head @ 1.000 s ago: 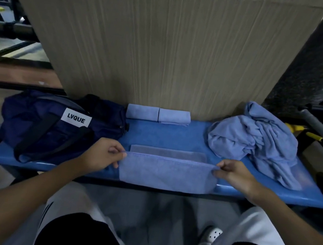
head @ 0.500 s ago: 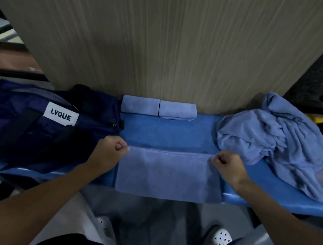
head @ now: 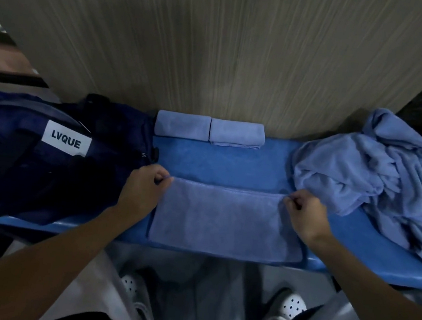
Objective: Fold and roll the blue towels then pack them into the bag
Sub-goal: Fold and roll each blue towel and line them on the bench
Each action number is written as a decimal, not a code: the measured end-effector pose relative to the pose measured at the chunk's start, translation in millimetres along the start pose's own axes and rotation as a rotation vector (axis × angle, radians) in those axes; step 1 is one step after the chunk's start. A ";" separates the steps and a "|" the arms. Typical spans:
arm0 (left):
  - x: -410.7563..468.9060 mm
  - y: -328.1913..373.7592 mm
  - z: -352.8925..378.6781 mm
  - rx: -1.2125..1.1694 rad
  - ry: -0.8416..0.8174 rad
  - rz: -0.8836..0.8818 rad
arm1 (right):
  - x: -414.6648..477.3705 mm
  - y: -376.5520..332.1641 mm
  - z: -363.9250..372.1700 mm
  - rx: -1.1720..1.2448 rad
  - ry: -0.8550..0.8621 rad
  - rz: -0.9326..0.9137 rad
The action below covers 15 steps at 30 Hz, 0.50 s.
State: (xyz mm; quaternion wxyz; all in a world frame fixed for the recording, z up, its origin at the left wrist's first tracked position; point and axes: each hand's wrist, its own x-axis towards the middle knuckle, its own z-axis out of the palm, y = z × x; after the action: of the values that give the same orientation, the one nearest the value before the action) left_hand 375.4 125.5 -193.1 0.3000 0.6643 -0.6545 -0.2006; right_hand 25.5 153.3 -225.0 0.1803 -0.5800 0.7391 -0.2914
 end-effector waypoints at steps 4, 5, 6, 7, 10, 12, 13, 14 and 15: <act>-13.2 6.3 -1.7 0.197 0.046 0.115 | -6.4 -8.1 -4.9 0.006 0.030 0.027; -17.6 10.6 -2.0 0.267 0.077 0.242 | -11.7 -10.8 -6.2 -0.024 0.073 -0.002; -22.3 15.4 -1.0 0.311 0.075 0.400 | -19.1 -16.0 -7.8 -0.103 0.127 -0.066; -26.5 19.1 2.1 0.338 0.034 0.555 | -27.2 -19.9 -7.0 -0.216 0.164 -0.164; -37.9 25.6 20.9 0.418 -0.194 0.722 | -51.5 -34.0 4.4 -0.468 0.090 -0.463; -43.6 27.1 31.2 0.498 -0.320 0.653 | -57.5 -36.1 15.4 -0.537 -0.018 -0.494; -44.9 24.0 35.2 0.535 -0.369 0.618 | -56.9 -33.2 19.6 -0.576 -0.072 -0.470; -45.8 19.2 38.3 0.561 -0.406 0.591 | -56.3 -31.0 21.7 -0.613 -0.133 -0.437; -46.1 13.1 40.4 0.575 -0.416 0.582 | -55.4 -27.1 24.0 -0.641 -0.186 -0.412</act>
State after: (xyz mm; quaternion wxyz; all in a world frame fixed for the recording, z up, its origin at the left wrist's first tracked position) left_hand 336.0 166.1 -220.1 0.0097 0.4547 -0.8893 -0.0471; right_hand 75.0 197.1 -230.1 -0.0062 -0.7671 0.6411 -0.0223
